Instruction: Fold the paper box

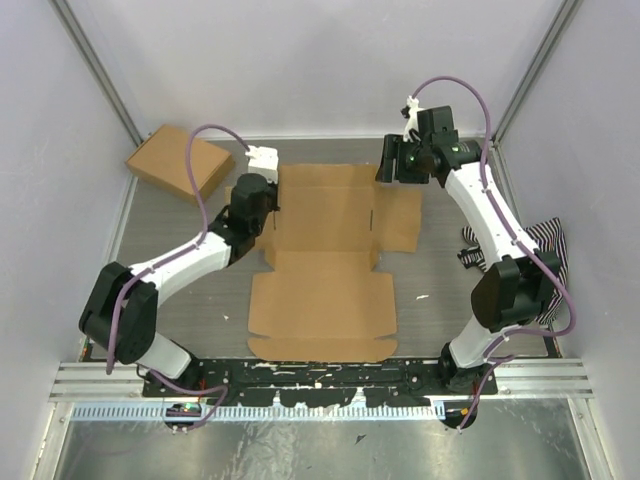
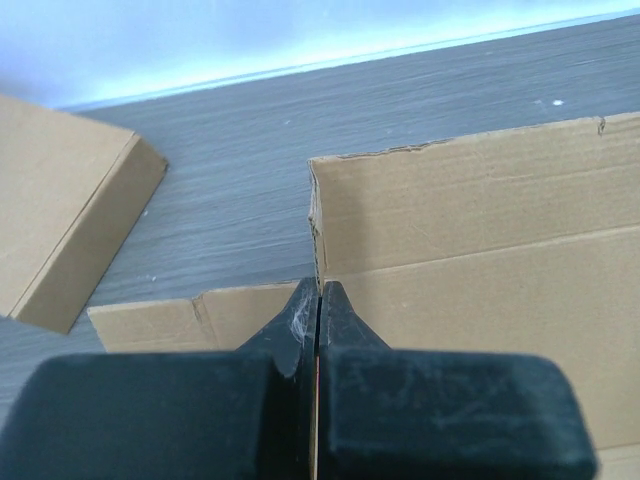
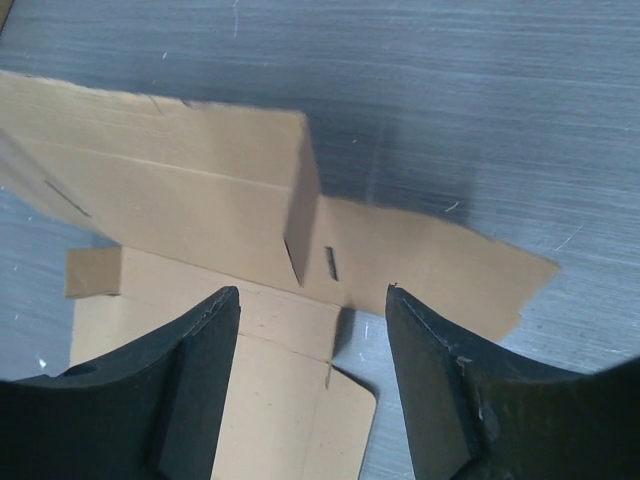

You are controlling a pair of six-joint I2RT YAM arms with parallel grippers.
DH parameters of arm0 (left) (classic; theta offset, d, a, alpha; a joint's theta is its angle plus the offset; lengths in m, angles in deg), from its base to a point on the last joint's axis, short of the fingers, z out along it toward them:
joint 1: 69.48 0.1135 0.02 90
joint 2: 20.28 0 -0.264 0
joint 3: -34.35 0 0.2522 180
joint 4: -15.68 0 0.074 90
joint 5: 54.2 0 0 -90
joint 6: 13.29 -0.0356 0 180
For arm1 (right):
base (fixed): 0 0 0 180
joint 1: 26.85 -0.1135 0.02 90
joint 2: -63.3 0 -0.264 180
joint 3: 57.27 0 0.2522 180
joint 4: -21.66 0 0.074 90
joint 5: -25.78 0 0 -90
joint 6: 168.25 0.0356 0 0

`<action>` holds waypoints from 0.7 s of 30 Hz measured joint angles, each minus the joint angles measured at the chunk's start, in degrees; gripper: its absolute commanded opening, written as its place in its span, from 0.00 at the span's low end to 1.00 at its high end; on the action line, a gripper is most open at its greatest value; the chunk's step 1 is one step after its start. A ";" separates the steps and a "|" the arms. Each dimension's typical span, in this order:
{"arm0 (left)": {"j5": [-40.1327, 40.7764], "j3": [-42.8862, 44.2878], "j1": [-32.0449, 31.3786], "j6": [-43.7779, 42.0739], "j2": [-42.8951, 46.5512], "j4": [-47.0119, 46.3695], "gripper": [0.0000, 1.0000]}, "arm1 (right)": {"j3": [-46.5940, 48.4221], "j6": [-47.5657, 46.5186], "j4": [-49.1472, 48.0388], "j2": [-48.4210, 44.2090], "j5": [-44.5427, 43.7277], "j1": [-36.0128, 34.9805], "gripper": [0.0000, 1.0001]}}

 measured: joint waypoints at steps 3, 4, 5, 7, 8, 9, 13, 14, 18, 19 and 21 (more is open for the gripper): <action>0.44 -5.40 -2.51 -3.39 1.68 -8.98 0.00 | 0.09 -0.15 1.60 -0.37 1.81 0.00 0.63; 0.57 -6.91 -3.26 -4.72 2.05 -12.22 0.00 | 0.13 -0.15 1.97 -0.52 2.08 0.00 0.62; 0.63 -8.07 -3.78 -5.70 2.34 -14.75 0.00 | 0.28 -0.15 2.45 -0.66 2.36 0.00 0.61; 0.85 -10.64 -4.68 -7.78 3.04 -20.20 0.00 | 0.72 -0.15 3.06 -0.76 2.51 0.00 0.56; 0.98 -11.54 -4.98 -8.57 3.30 -22.08 0.00 | 0.94 -0.15 3.34 -0.76 2.51 0.00 0.53; 1.07 -12.33 -5.25 -9.27 3.52 -23.96 0.00 | 1.05 -0.15 3.61 -0.76 2.51 0.00 0.48; 1.49 -14.19 -5.73 -11.28 4.11 -29.38 0.00 | 1.07 -0.17 5.07 -0.76 2.49 0.00 0.39; 1.51 -14.71 -5.73 -11.78 4.33 -30.88 0.00 | 1.07 -0.17 5.42 -0.76 2.49 0.00 0.37; 1.49 -16.39 -5.90 -12.76 5.09 -34.91 0.00 | 1.07 -0.17 5.97 -0.76 2.40 0.00 0.32; 1.42 -16.96 -5.97 -13.09 5.35 -35.87 0.00 | 1.07 -0.15 6.05 -0.76 2.29 0.00 0.32; 1.07 -17.64 -6.08 -13.51 5.68 -37.05 0.00 | 1.07 -0.15 6.19 -0.76 2.03 0.00 0.32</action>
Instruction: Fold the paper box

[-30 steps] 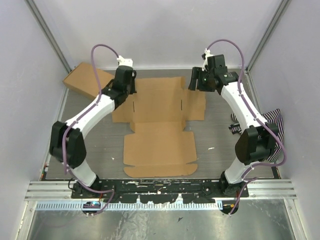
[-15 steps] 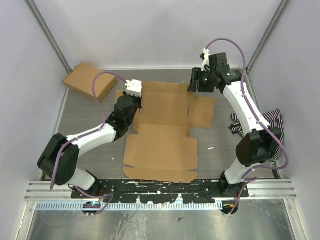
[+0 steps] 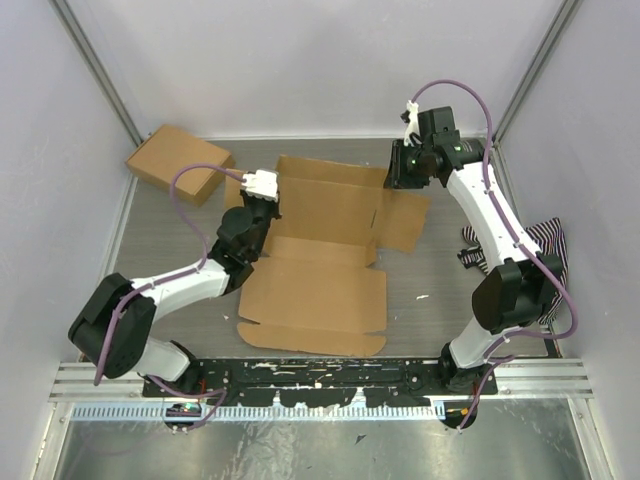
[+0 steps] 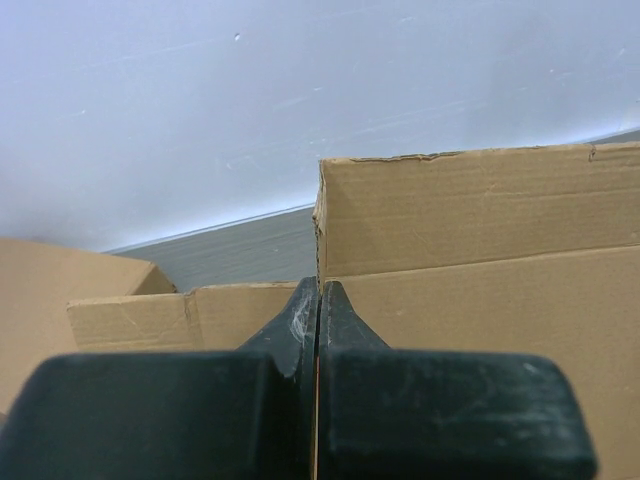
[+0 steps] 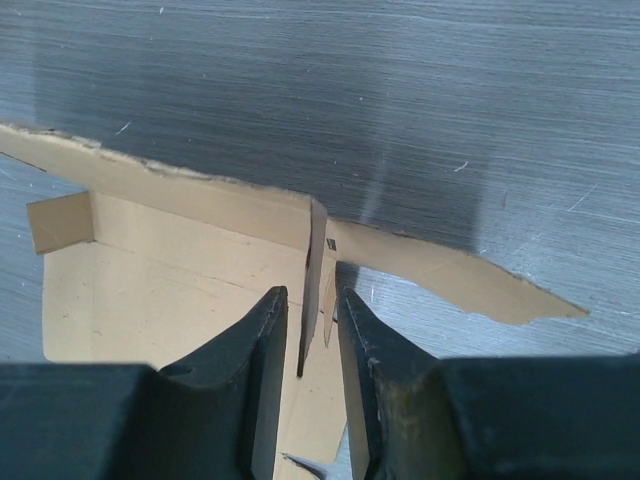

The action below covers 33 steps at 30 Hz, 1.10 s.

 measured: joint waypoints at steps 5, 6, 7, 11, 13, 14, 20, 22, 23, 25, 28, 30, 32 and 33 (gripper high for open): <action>-1.42 -0.83 -0.09 -0.31 1.18 -1.16 0.00 | 1.11 0.00 0.57 1.03 -0.44 0.00 0.29; -1.64 -0.87 -0.09 -0.42 1.42 -1.27 0.00 | 1.53 -0.02 0.57 1.51 -0.46 0.00 0.24; -1.84 -0.96 -0.11 -0.46 1.68 -1.53 0.00 | 2.01 -0.02 0.59 2.01 -0.48 0.00 0.16; -1.99 -1.16 -0.33 -0.68 2.14 -2.05 0.27 | 3.54 -0.20 0.83 3.91 -0.66 0.00 0.01; -1.62 -1.14 -0.55 -0.68 2.14 -2.05 0.43 | 3.54 0.07 0.94 4.33 -1.14 -0.11 0.01; -1.31 -1.14 -0.68 -0.46 2.21 -1.92 0.49 | 3.54 0.09 0.94 4.44 -1.79 -0.31 0.01; 1.86 1.11 -0.76 2.21 4.94 6.93 0.62 | 1.62 -0.02 -3.69 4.39 -7.91 -1.86 0.01; 3.13 3.54 -0.76 3.21 6.38 11.67 0.63 | -1.92 -0.22 -8.55 3.65 -9.90 -2.78 0.01; 3.85 5.27 -0.74 3.63 7.26 15.28 0.63 | -3.80 -0.26 -10.51 3.13 -10.73 -3.23 0.01; 5.18 9.11 -0.76 4.48 8.55 21.62 0.64 | -9.03 -0.44 -16.52 1.18 -12.81 -4.59 0.01; 7.13 15.74 -0.74 5.49 8.90 30.36 0.64 | -14.73 -0.66 -23.39 -1.44 -15.39 -6.64 0.01; 8.35 20.13 -0.72 6.08 8.04 36.02 0.63 | -17.57 -0.90 -27.96 -2.91 -17.31 -7.65 0.01; 9.29 23.91 -0.70 6.60 6.19 41.38 0.63 | -20.02 -1.27 -32.13 -4.26 -19.10 -9.33 0.01; 9.51 24.81 -0.70 6.86 5.31 42.73 0.62 | -21.29 -1.55 -33.90 -4.92 -19.93 -9.86 0.01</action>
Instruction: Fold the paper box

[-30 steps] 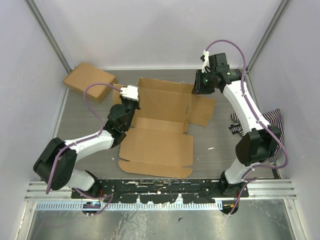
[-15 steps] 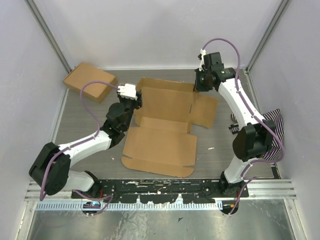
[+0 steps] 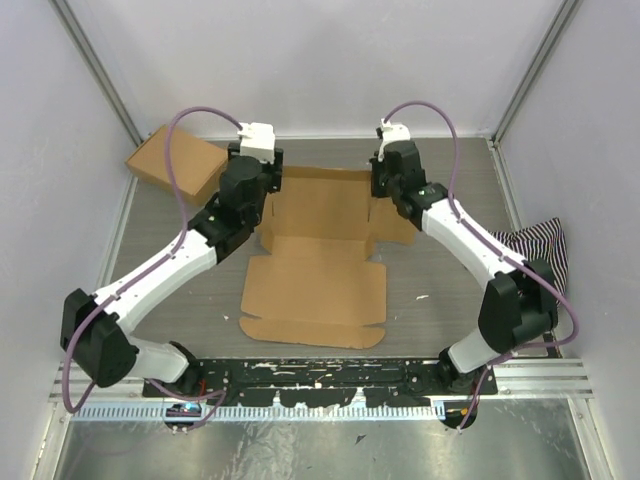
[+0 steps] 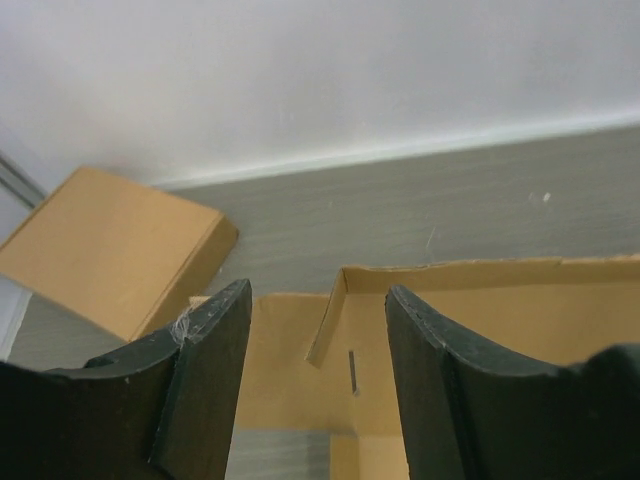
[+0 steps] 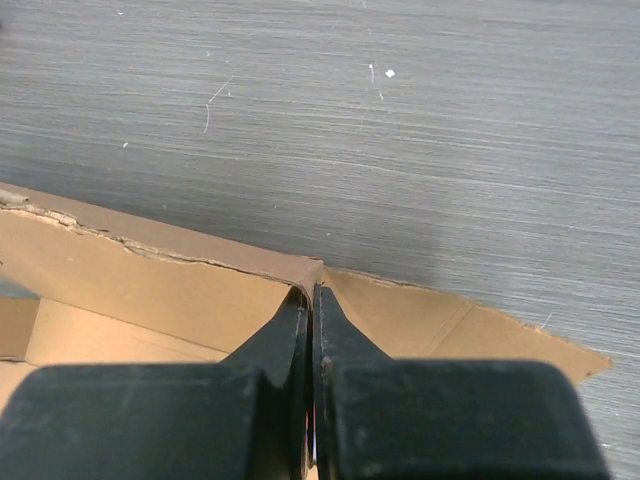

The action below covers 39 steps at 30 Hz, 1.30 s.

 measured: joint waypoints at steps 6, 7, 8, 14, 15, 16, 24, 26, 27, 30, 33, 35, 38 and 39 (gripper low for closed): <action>0.70 4.74 0.04 1.97 -7.15 12.46 0.60 | -7.39 -1.79 -9.60 -4.87 -6.03 -2.86 0.01; 0.83 5.03 0.04 2.14 -7.87 13.73 0.60 | -7.91 -2.10 -11.08 -5.35 -6.86 -2.99 0.01; 1.05 5.27 0.07 2.32 -8.50 14.97 0.60 | -8.20 -2.36 -12.07 -5.73 -7.50 -2.97 0.01; 2.25 6.97 0.96 3.13 -9.94 19.30 0.58 | -9.51 -3.13 -18.18 -7.21 -10.54 -2.91 0.01; 2.47 7.63 1.16 3.17 -10.10 19.52 0.58 | -9.51 -3.23 -18.84 -7.19 -10.73 -2.91 0.01; 2.62 8.26 1.36 3.13 -10.16 19.65 0.58 | -9.57 -3.37 -19.23 -7.21 -10.84 -2.91 0.01; 2.62 12.04 2.19 3.04 -10.93 19.76 0.52 | -10.49 -2.93 -20.59 -7.19 -11.19 -2.91 0.01; 2.10 12.83 2.19 3.30 -11.67 20.24 0.51 | -10.49 -2.64 -20.44 -7.19 -11.19 -2.91 0.01; 1.79 12.96 2.19 3.52 -12.02 20.48 0.50 | -10.49 -2.47 -20.24 -7.19 -11.19 -2.91 0.01; 0.85 12.98 2.19 3.78 -12.55 21.68 0.50 | -10.47 -2.12 -19.63 -7.19 -11.17 -2.91 0.01; -0.13 12.98 2.19 3.91 -12.76 22.01 0.49 | -10.29 -1.57 -18.08 -7.17 -11.15 -2.91 0.01; -0.68 12.98 2.21 3.93 -12.81 22.34 0.43 | -9.99 -1.11 -16.68 -7.17 -11.10 -2.91 0.01; -1.36 13.33 2.34 4.26 -13.33 23.17 0.27 | -9.57 -0.66 -15.50 -7.17 -10.82 -2.91 0.02; -1.75 13.81 2.40 4.35 -13.84 23.89 0.22 | -9.33 -0.50 -14.97 -7.15 -10.69 -2.91 0.02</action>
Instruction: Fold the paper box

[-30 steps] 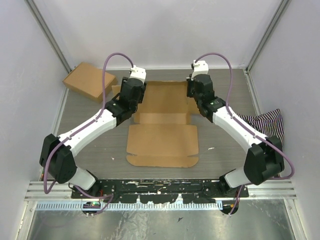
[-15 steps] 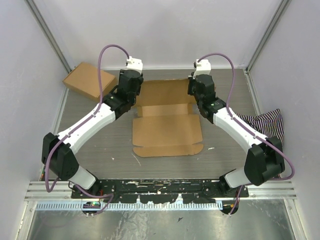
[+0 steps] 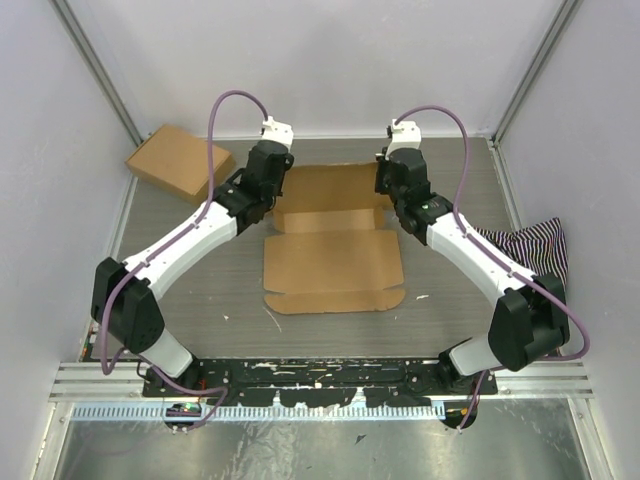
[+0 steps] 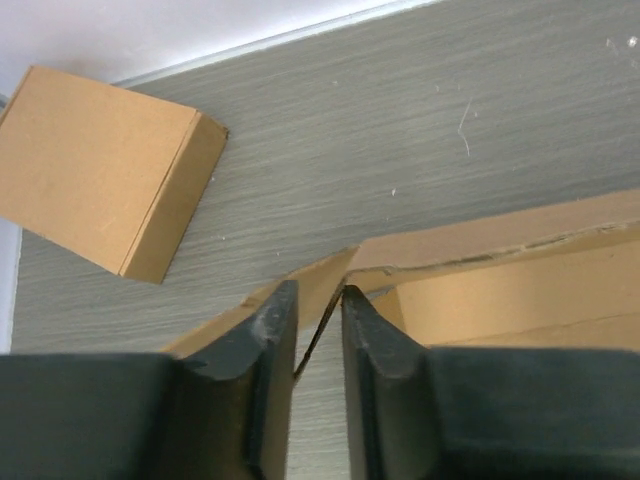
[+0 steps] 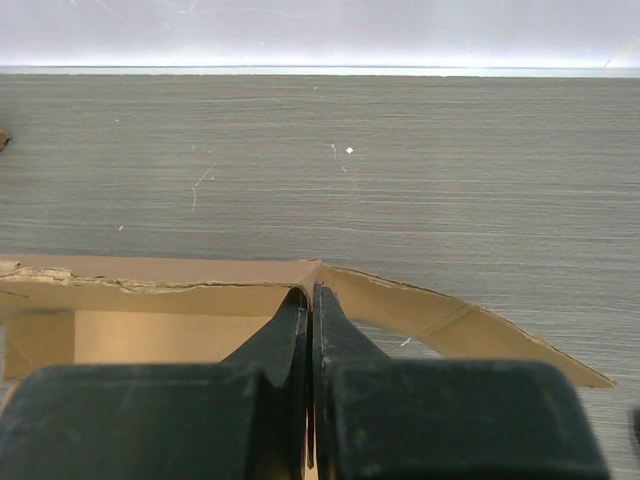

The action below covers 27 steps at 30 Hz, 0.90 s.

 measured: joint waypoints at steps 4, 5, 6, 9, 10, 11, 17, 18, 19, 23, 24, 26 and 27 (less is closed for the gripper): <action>-1.31 2.67 0.07 1.36 -2.38 2.67 0.10 | 1.29 0.70 1.90 0.63 0.39 0.00 0.02; -1.44 3.41 0.11 1.79 -2.95 3.61 0.09 | 2.05 0.87 2.97 1.11 0.37 0.00 0.02; -1.53 4.02 0.20 2.19 -3.48 4.46 0.08 | 2.69 1.09 3.87 1.57 0.39 0.00 0.03; -2.01 5.55 0.68 3.78 -4.55 6.67 0.07 | 5.57 1.95 7.69 3.56 0.94 0.00 0.08; -2.34 5.77 0.94 4.44 -4.76 7.15 0.07 | 6.49 2.40 8.94 4.15 1.25 0.00 0.11; -2.62 5.77 1.22 5.11 -4.83 7.48 0.06 | 7.19 2.73 9.86 4.57 1.55 0.00 0.15; -2.69 -0.07 2.49 7.89 -3.89 2.21 0.07 | 9.62 4.07 14.97 5.49 5.46 0.02 0.45; -2.67 -1.66 2.60 8.22 -3.56 1.40 0.06 | 9.64 3.91 15.30 5.49 6.34 0.11 0.47; -2.69 -3.48 2.78 8.59 -3.21 0.31 0.06 | 9.64 3.80 15.96 5.49 7.37 0.28 0.49; -2.75 -7.89 3.04 9.88 -2.64 -3.04 0.06 | 9.64 3.65 18.03 5.46 10.75 0.83 0.53; -2.75 -8.46 3.06 10.14 -2.62 -4.00 0.06 | 9.62 3.61 18.32 5.38 11.82 1.14 0.54; -2.80 -9.22 3.08 10.58 -2.62 -5.79 0.06 | 9.49 3.61 18.60 4.98 13.22 1.86 0.55; -2.80 -9.57 3.13 10.82 -2.62 -6.56 0.06 | 9.11 3.58 18.60 4.50 14.25 2.49 0.55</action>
